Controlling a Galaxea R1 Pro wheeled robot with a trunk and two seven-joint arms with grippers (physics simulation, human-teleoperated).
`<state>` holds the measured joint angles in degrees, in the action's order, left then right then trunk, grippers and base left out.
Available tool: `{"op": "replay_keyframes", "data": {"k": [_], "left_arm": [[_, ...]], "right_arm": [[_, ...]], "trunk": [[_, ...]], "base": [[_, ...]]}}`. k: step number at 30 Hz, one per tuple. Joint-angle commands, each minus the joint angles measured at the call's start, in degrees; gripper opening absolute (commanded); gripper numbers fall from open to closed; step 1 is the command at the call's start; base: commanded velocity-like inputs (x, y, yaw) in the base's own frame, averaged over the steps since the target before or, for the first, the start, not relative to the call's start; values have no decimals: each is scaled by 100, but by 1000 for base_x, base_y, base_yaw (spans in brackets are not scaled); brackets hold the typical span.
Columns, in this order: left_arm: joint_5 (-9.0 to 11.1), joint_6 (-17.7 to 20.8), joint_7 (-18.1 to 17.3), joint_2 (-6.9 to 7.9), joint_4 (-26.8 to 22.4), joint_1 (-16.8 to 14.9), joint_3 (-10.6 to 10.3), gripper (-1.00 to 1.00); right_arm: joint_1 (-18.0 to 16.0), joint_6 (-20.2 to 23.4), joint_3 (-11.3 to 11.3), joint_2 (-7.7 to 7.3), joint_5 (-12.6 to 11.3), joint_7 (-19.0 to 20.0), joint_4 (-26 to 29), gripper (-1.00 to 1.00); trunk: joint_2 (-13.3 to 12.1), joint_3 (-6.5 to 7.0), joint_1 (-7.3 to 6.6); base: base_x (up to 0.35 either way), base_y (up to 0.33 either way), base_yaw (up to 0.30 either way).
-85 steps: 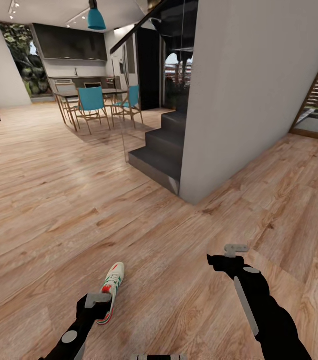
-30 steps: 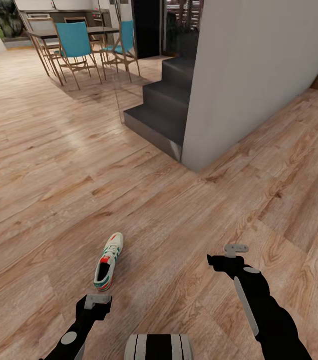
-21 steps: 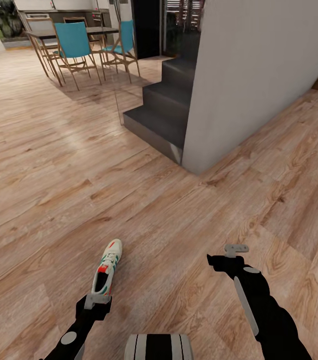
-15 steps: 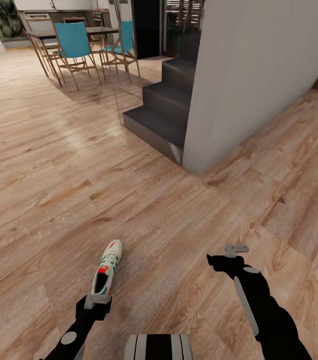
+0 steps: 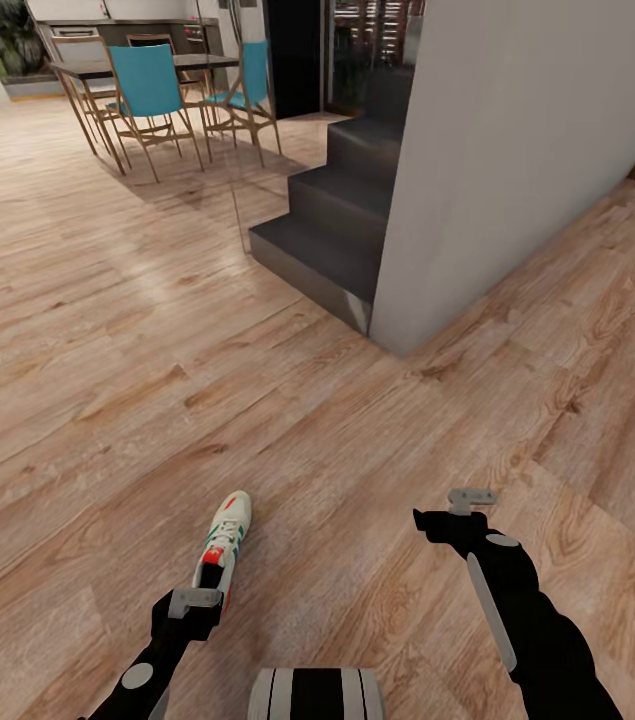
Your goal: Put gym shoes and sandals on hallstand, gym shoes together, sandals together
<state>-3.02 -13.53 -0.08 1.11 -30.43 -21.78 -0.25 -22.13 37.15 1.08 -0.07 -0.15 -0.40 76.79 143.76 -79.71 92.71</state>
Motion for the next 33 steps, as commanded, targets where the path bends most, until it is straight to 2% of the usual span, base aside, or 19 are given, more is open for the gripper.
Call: {"op": "replay_keyframes", "data": {"k": [1, 7, 33], "left_arm": [[-31, -18, -1, 2, 4, -2, -2, 100], [-31, -18, -1, -1, 4, -2, -2, 100], [-27, -18, -1, 3, 3, -2, -1, 100]], "right_arm": [[-2, 29, 1, -1, -2, -4, 6, 100], [-2, 29, 2, 0, -2, -4, 5, 100], [-2, 29, 1, 1, -2, -4, 9, 100]], "trunk": [[1, -4, -1], [1, -24, -1], [36, -840, 66]], "base": [[5, 4, 0], [2, 2, 0], [0, 0, 0]]}}
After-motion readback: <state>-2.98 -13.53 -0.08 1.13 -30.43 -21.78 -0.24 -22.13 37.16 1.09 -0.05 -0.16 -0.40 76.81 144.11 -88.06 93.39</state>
